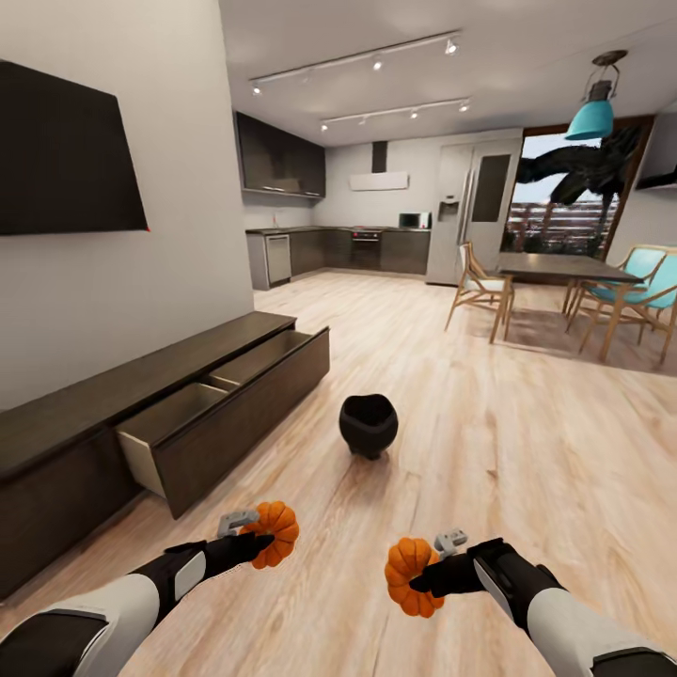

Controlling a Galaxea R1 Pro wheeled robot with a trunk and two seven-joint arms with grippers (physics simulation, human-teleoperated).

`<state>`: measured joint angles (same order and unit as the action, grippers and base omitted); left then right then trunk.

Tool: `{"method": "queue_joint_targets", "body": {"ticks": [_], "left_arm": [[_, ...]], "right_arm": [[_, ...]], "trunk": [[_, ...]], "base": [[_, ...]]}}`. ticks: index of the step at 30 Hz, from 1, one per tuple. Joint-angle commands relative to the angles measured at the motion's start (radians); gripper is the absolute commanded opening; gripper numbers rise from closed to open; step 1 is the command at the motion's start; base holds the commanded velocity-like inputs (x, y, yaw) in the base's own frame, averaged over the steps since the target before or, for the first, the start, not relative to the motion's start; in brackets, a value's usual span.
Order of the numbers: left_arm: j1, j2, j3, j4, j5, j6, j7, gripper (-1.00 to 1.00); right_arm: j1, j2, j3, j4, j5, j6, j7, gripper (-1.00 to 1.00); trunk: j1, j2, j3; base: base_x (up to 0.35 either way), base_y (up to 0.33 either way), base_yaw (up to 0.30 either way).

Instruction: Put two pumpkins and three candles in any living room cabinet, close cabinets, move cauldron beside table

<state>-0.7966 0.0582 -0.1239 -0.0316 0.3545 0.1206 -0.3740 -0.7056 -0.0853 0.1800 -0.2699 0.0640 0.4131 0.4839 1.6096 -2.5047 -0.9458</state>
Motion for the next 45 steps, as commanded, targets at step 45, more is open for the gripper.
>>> {"method": "queue_joint_targets", "body": {"ticks": [45], "left_arm": [[-0.001,0.000,-0.002,0.005,0.012,0.005,0.000,-1.00]], "right_arm": [[0.000,-0.001,-0.002,-0.003,0.000,0.006,0.005,-1.00]], "trunk": [[0.000,0.000,-0.006]], "base": [[0.330,0.000,0.159]]}}
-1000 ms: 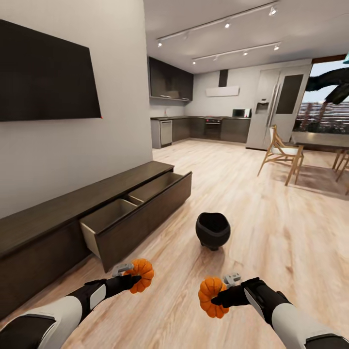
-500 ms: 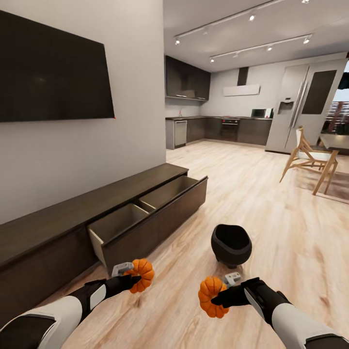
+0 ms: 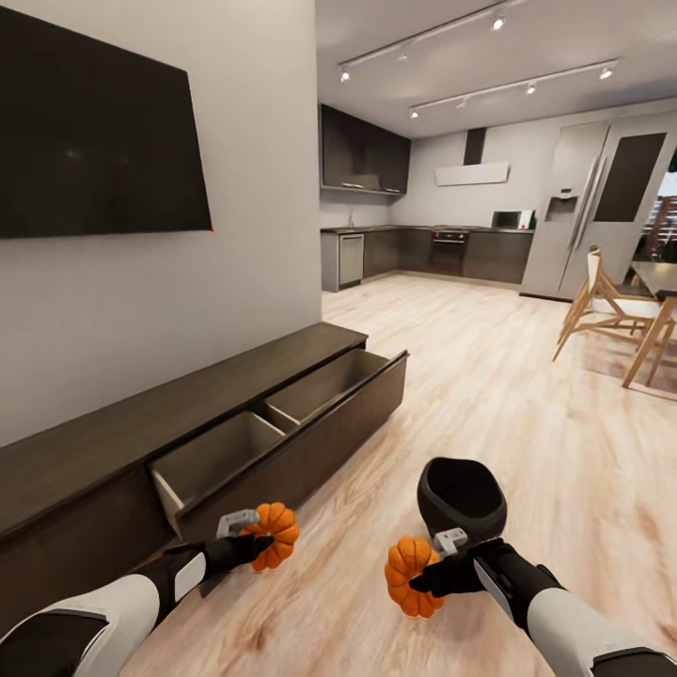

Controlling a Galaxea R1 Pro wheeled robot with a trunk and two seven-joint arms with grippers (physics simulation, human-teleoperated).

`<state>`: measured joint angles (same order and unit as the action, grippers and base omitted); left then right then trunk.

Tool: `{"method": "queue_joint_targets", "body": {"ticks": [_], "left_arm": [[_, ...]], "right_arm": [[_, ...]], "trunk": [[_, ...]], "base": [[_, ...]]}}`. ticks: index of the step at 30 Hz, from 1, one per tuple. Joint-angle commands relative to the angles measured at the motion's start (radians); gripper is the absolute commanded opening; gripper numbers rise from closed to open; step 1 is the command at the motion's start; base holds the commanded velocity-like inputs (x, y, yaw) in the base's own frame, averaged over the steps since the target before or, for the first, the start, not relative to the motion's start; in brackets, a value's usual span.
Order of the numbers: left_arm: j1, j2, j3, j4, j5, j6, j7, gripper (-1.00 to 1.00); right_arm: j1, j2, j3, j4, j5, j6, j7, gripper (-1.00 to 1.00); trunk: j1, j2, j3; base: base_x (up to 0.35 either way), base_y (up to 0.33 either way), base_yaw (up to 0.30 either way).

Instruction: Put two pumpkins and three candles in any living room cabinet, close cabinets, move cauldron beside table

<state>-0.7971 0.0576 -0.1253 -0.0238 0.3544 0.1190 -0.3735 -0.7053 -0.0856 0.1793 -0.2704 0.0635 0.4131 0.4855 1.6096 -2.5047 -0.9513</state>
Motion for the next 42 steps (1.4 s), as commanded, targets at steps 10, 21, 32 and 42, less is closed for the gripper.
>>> {"method": "queue_joint_targets", "body": {"ticks": [10,21,32,42], "left_arm": [[-0.001,-0.004,-0.001,0.012,0.012,-0.076,-0.001,-1.00],[0.000,-0.007,-0.002,0.013,0.012,-0.079,-0.002,-1.00],[0.000,-0.020,-0.002,0.013,0.011,-0.079,-0.002,-1.00],[0.000,-0.021,-0.002,0.013,0.011,-0.079,-0.002,-1.00]], "right_arm": [[0.000,0.000,-0.001,-0.003,-0.001,0.006,0.004,-1.00],[0.000,0.000,-0.001,-0.003,-0.001,0.006,0.008,-1.00],[0.000,0.000,-0.001,-0.003,-0.002,0.006,0.004,-1.00],[0.000,0.000,-0.001,-0.003,-0.001,0.006,0.004,-1.00]], "trunk": [[0.000,0.000,-0.001],[0.000,0.000,-0.001],[0.000,0.000,-0.001],[0.000,0.000,-0.001]], "base": [[0.149,0.000,0.000],[0.002,0.000,0.004],[-0.079,-0.119,0.245],[-0.209,-0.247,0.290]]}}
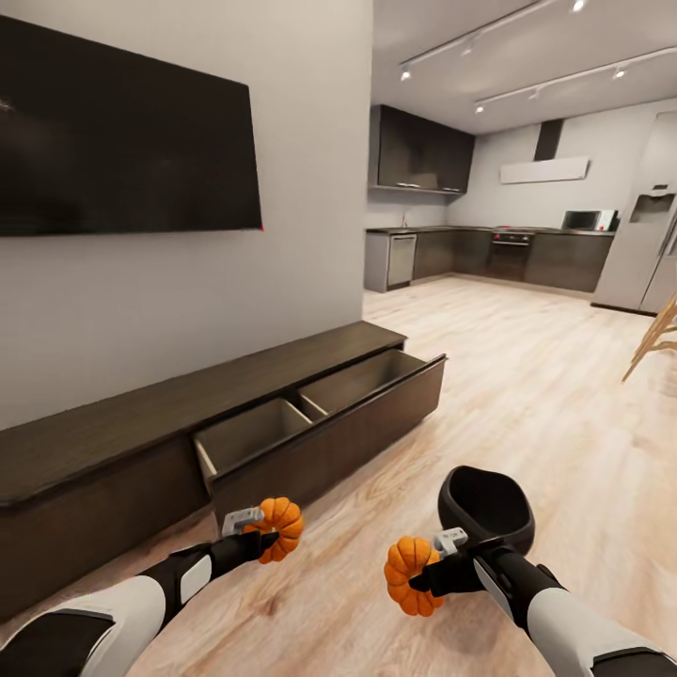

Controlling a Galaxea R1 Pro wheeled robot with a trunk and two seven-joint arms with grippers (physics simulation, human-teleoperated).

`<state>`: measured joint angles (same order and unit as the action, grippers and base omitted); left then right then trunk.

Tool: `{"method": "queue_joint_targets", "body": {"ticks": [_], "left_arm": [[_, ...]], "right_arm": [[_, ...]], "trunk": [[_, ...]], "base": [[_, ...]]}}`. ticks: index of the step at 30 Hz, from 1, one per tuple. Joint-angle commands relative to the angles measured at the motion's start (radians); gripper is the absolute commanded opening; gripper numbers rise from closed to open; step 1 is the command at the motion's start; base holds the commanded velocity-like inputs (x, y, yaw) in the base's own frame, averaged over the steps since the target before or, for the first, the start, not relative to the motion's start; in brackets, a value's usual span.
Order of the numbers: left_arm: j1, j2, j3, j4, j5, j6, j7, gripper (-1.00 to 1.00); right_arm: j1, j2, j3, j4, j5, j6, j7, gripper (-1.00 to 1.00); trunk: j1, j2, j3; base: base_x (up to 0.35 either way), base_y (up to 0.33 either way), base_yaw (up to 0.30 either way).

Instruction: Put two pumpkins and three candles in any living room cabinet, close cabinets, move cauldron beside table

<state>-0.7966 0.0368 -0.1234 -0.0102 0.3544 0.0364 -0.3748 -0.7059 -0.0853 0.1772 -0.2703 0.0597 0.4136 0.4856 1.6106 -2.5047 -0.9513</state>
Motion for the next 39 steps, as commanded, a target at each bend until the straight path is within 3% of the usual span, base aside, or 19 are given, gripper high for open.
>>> {"method": "queue_joint_targets", "body": {"ticks": [1,15,39], "left_arm": [[-0.001,0.000,-0.004,-0.001,0.011,0.003,-0.001,-1.00],[-0.001,-0.004,-0.004,-0.001,0.011,0.003,-0.002,-1.00],[-0.001,-0.012,-0.004,-0.002,0.012,0.010,-0.003,-1.00]], "right_arm": [[0.000,-0.001,0.001,-0.003,0.003,0.005,0.004,-1.00],[0.000,-0.001,0.001,-0.003,0.003,0.005,0.004,-1.00],[0.000,-0.002,-0.003,-0.004,0.002,0.010,0.010,-1.00]], "trunk": [[-0.001,0.000,-0.001],[-0.001,0.000,-0.001],[-0.018,0.018,0.082]], "base": [[-0.203,-0.248,0.290],[-0.088,-0.120,0.288],[0.000,0.000,0.044]]}}
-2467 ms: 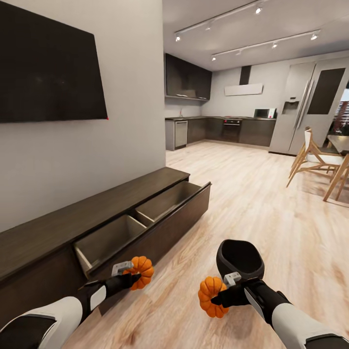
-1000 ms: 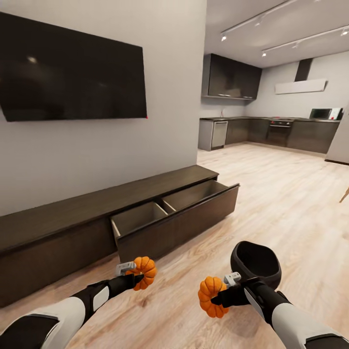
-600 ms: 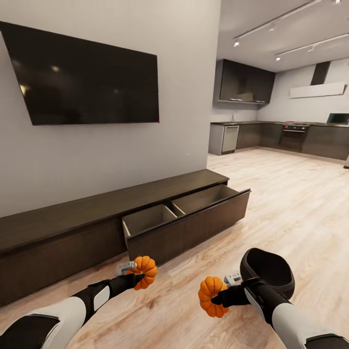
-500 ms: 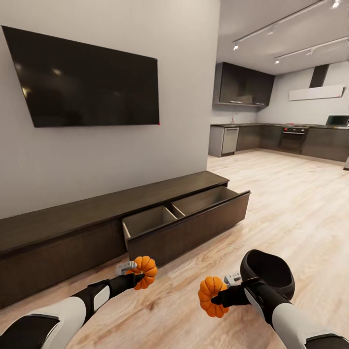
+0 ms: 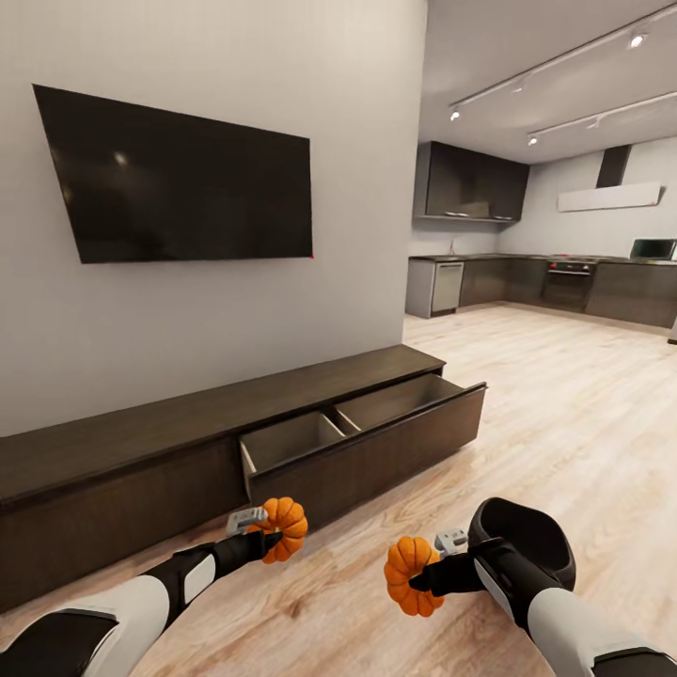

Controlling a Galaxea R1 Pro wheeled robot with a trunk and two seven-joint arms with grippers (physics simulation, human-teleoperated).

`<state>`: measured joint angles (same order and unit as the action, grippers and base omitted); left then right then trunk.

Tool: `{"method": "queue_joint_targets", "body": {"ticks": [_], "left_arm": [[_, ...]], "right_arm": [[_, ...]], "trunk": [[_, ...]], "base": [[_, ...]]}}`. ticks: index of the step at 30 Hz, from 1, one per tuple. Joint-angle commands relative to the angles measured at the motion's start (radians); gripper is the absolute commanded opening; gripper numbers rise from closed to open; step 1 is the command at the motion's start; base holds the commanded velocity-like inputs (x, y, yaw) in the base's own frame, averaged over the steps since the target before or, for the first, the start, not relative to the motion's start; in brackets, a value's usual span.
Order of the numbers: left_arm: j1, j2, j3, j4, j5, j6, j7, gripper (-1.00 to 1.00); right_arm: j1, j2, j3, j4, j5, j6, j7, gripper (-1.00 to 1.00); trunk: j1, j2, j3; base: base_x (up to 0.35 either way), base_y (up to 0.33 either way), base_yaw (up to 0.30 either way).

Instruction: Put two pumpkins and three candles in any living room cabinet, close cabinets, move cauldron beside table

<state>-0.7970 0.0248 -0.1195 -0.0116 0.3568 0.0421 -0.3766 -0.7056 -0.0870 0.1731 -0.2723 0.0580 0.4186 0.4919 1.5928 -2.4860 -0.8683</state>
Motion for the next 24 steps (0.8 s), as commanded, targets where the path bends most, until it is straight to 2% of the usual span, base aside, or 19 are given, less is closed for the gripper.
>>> {"method": "queue_joint_targets", "body": {"ticks": [1,11,24], "left_arm": [[0.000,0.000,-0.008,-0.001,0.009,0.004,-0.001,-1.00],[0.000,0.000,-0.008,-0.001,0.008,0.004,-0.001,-1.00],[-0.001,0.000,-0.008,-0.001,0.008,0.004,-0.001,-1.00]], "right_arm": [[0.000,0.000,0.001,-0.002,0.003,0.006,0.004,-1.00],[0.000,0.000,-0.001,-0.002,0.003,0.007,0.002,-1.00],[0.000,-0.002,-0.001,-0.003,0.001,0.004,0.005,-1.00]], "trunk": [[-0.004,0.007,0.001],[-0.043,0.077,0.016],[-0.092,0.168,0.037]], "base": [[0.000,0.000,0.069],[0.000,0.000,0.062],[0.000,0.000,0.004]]}}
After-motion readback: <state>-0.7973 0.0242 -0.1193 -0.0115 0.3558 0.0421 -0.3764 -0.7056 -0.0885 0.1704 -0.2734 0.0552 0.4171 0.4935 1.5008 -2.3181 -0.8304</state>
